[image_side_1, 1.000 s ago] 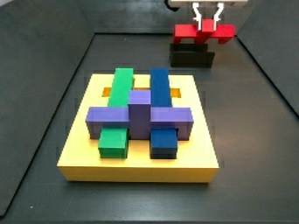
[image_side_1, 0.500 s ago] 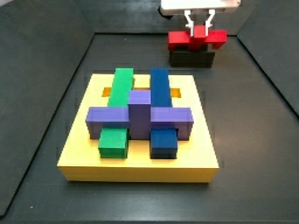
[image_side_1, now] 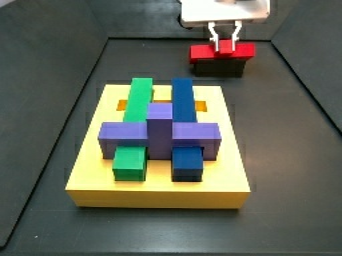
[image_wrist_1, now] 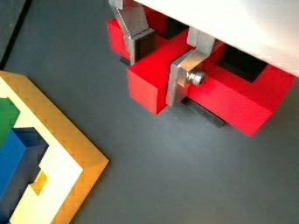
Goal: Pick up the red object. Move up. Place the red object on the fixture. Regrasp the red object. Move to above the board. Insert the red object.
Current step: Place the red object on the fixture, then regrasp the red object.
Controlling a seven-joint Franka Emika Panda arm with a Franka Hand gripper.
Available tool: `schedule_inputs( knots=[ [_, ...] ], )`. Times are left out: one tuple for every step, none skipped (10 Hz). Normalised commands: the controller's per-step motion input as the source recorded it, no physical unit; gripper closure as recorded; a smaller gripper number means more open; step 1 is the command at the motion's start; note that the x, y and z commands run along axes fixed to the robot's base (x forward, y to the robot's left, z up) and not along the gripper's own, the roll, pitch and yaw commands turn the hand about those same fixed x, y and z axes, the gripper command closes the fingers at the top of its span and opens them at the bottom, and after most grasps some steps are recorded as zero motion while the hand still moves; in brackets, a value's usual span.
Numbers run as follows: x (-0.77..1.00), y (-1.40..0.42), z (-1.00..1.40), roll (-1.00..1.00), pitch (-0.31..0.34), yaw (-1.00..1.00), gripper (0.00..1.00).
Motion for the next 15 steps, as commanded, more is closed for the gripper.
schedule_inputs(
  knots=[
    [0.00, 0.00, 0.00, 0.03, 0.000, 0.00, 1.00],
    [0.00, 0.00, 0.00, 0.00, 0.000, 0.00, 1.00],
    [0.00, 0.00, 0.00, 0.00, 0.000, 0.00, 0.00],
    [-0.04, -0.18, 0.23, 0.28, 0.000, 0.13, 0.00],
    [0.00, -0.22, 0.31, 0.45, 0.000, 0.15, 0.00],
    [0.00, -0.25, 0.26, 0.71, 0.000, 0.12, 0.00],
    [0.00, -0.22, 0.15, 0.91, 0.000, 0.07, 0.00],
    [0.00, -0.20, 0.13, 0.99, 0.000, 0.05, 0.00],
    [0.02, -0.18, 0.21, 0.99, 0.000, 0.07, 0.00],
    [0.00, -0.12, 0.21, 1.00, 0.009, 0.05, 0.00],
    [0.00, -0.12, 0.23, 1.00, 0.051, 0.06, 0.00],
    [0.03, -0.13, 0.31, 1.00, 0.091, 0.07, 0.00],
    [0.07, -0.14, 0.45, 1.00, 0.131, 0.07, 0.00],
    [0.09, -0.13, 0.46, 1.00, 0.149, 0.07, 0.00],
    [0.10, -0.01, 0.45, 0.98, 0.151, 0.05, 0.00]
  ],
)
